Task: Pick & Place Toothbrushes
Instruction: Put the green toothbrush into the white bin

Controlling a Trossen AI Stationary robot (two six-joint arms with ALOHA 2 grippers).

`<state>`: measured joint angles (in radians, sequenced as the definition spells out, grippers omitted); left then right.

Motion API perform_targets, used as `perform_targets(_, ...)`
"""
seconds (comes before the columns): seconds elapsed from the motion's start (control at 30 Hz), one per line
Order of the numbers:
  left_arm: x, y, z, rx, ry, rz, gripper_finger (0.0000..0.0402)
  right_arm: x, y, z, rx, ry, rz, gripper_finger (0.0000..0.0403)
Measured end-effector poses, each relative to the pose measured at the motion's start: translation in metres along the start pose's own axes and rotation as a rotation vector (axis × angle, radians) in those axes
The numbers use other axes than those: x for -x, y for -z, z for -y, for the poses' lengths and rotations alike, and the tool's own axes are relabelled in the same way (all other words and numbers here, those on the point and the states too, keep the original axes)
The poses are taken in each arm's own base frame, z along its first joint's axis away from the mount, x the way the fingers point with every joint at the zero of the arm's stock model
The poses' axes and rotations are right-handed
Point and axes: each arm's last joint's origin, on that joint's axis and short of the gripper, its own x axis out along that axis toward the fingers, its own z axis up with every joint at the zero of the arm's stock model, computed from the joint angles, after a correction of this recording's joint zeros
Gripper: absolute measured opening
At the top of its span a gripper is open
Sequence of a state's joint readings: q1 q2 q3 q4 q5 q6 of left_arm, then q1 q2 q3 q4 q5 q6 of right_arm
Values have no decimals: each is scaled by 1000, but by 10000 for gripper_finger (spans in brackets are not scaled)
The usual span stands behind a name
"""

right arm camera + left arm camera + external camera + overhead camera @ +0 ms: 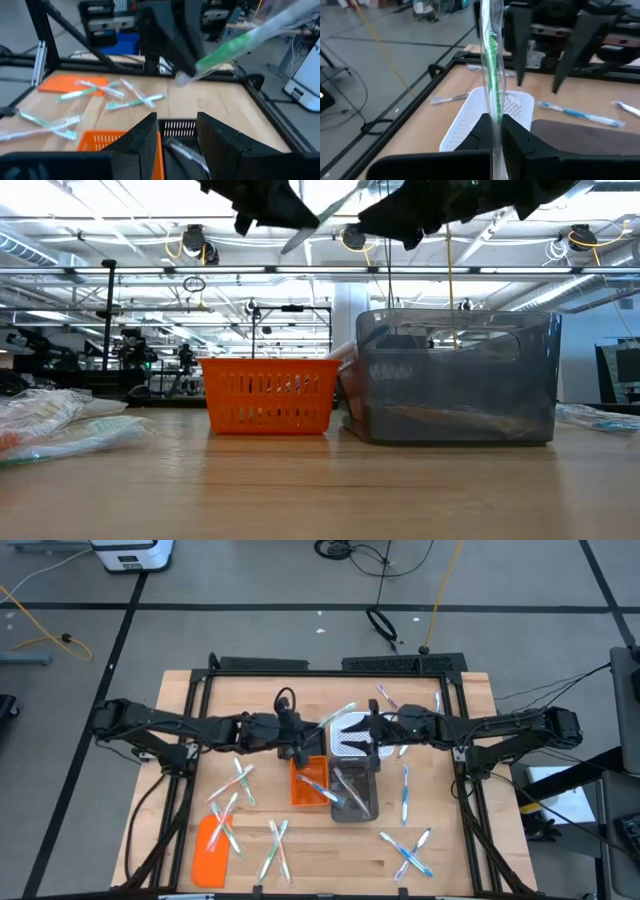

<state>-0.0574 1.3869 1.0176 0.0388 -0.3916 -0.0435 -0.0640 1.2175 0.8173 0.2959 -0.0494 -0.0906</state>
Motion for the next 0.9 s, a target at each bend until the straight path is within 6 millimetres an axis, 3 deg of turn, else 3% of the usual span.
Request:
perform_targets(0.53, 8, -8, 20, -84, 69, 97, 12, 0, -9, 1, 4, 4, 89, 130)
perform_targets(0.9, 9, -10, 21, -88, 100, 122, 7, 1, -14, 1, -15, 3, 144, 130)
